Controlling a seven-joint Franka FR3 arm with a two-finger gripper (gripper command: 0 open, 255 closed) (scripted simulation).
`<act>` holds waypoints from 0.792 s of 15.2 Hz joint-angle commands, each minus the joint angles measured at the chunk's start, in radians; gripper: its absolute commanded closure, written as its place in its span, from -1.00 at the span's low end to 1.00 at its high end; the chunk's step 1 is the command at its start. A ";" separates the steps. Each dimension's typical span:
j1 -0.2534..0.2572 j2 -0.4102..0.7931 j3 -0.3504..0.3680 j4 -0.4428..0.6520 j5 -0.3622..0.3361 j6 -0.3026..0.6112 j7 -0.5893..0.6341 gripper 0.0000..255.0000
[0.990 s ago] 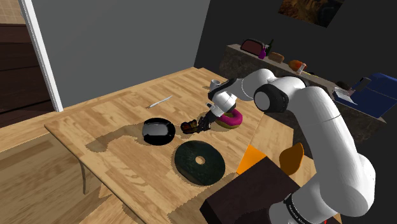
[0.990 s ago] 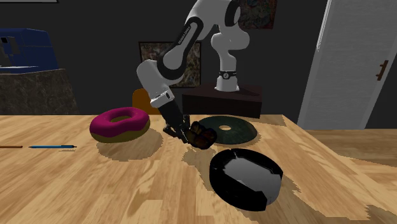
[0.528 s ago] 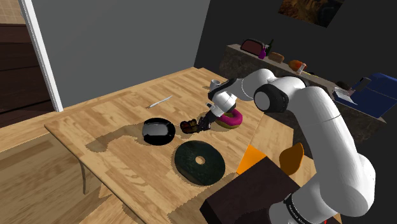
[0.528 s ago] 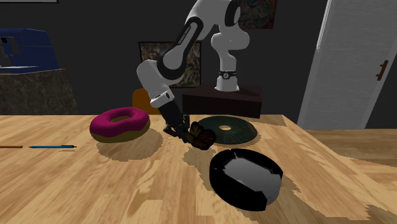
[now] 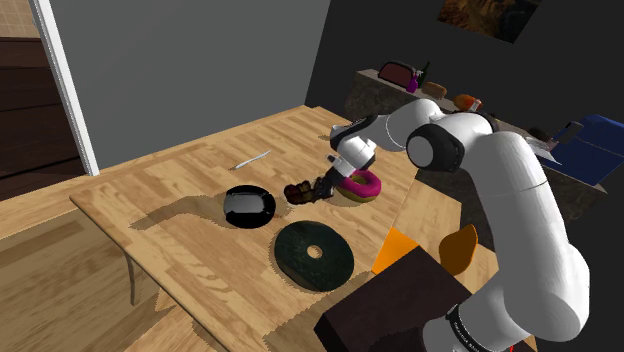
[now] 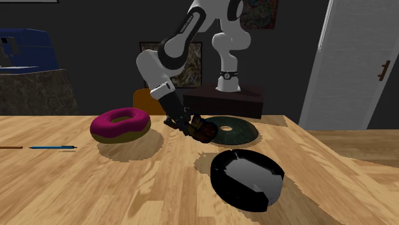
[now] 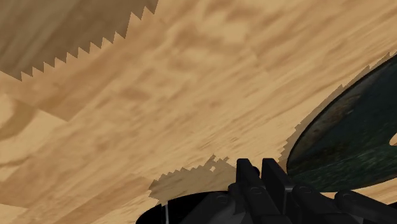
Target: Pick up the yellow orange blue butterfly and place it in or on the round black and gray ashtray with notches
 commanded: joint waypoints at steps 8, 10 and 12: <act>0.021 -0.097 -0.031 -0.044 -0.042 -0.040 0.043 1.00; 0.026 -0.117 -0.038 -0.052 -0.052 -0.049 0.054 1.00; 0.031 -0.138 -0.045 -0.059 -0.062 -0.059 0.065 1.00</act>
